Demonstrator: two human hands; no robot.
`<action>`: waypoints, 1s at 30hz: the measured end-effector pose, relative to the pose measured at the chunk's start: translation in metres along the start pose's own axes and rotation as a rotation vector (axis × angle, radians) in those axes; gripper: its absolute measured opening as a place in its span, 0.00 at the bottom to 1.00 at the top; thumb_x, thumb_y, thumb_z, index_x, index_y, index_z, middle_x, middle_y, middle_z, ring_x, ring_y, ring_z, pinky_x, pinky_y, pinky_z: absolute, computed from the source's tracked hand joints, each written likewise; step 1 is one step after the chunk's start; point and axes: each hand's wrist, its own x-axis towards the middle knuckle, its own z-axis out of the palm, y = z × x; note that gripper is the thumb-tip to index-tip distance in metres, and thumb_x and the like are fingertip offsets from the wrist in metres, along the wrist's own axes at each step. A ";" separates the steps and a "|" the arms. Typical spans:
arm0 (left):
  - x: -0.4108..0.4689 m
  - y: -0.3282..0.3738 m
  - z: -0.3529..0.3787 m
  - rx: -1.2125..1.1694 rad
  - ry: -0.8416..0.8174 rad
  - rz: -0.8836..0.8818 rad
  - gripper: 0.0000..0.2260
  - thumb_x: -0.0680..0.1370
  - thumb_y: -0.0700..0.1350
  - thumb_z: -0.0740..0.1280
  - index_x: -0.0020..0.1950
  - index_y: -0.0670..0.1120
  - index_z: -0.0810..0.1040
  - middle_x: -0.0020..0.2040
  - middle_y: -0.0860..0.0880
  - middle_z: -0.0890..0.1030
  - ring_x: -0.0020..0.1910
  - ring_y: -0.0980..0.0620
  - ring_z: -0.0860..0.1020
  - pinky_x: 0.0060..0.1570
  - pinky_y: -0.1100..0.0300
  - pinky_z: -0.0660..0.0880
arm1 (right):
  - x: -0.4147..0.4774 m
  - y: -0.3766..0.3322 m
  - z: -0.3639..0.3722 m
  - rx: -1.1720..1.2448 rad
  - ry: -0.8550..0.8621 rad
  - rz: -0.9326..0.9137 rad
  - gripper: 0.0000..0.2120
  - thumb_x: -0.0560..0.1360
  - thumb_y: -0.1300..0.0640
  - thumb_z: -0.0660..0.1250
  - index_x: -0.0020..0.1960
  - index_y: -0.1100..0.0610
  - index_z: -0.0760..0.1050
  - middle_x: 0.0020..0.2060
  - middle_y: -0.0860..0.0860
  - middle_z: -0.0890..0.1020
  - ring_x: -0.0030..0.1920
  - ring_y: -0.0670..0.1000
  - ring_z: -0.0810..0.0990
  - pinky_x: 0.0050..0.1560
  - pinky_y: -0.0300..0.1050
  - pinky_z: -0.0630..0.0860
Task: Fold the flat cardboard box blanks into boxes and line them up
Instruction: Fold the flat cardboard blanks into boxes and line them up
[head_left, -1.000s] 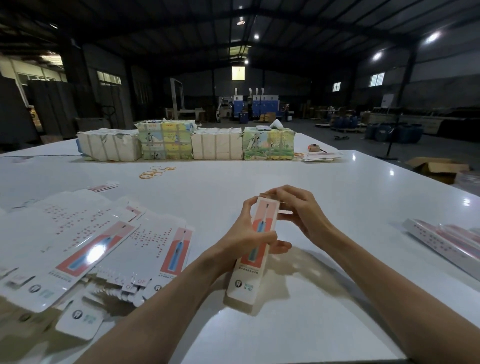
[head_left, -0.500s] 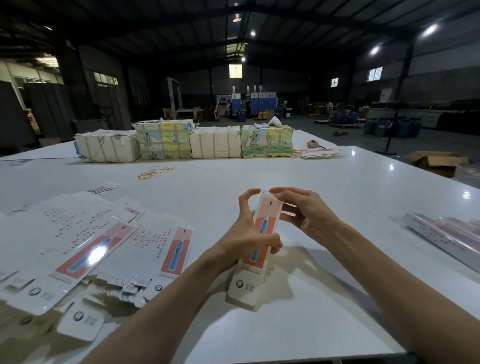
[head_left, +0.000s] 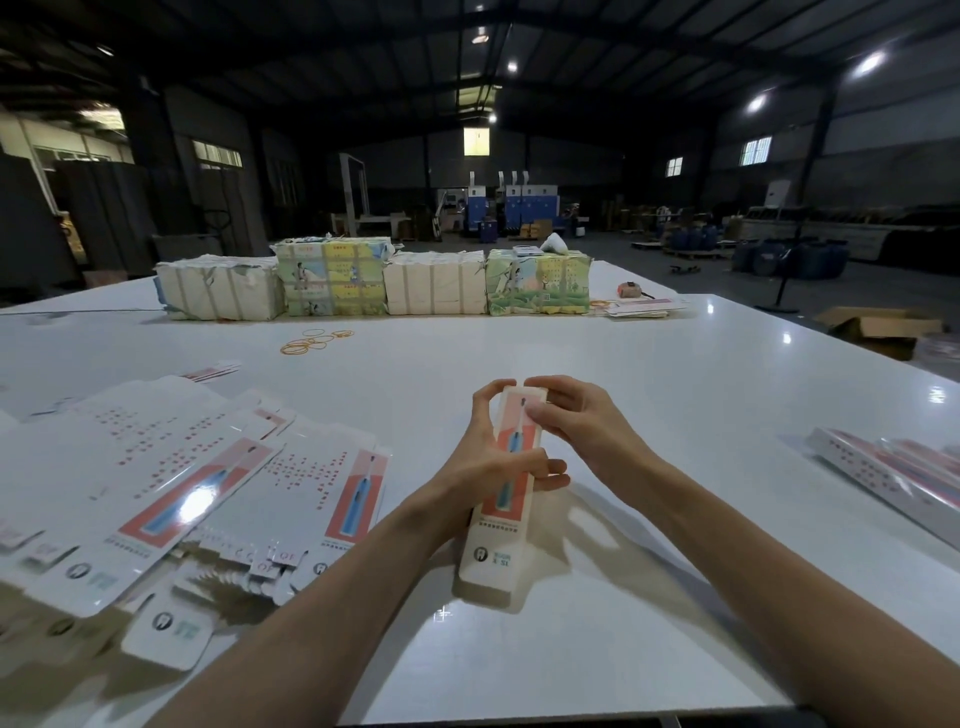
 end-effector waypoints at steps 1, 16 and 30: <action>0.000 -0.001 0.000 -0.020 0.001 -0.010 0.44 0.68 0.43 0.79 0.74 0.65 0.58 0.62 0.44 0.75 0.51 0.48 0.87 0.49 0.51 0.86 | -0.001 0.000 0.001 -0.009 0.019 -0.008 0.13 0.81 0.61 0.71 0.65 0.57 0.80 0.54 0.53 0.87 0.55 0.52 0.88 0.57 0.47 0.84; 0.001 -0.004 -0.004 -0.043 -0.010 -0.071 0.44 0.66 0.46 0.82 0.73 0.66 0.61 0.57 0.44 0.80 0.44 0.46 0.87 0.42 0.58 0.83 | -0.004 0.007 -0.008 0.061 0.039 -0.073 0.08 0.78 0.64 0.74 0.56 0.63 0.84 0.50 0.58 0.88 0.53 0.59 0.87 0.57 0.54 0.85; 0.003 0.000 -0.008 -0.777 0.247 -0.018 0.34 0.74 0.41 0.71 0.78 0.51 0.64 0.63 0.37 0.76 0.56 0.38 0.83 0.53 0.40 0.82 | -0.012 0.003 0.022 -0.750 -0.092 -0.268 0.21 0.81 0.37 0.65 0.68 0.47 0.77 0.62 0.45 0.75 0.57 0.43 0.78 0.53 0.34 0.76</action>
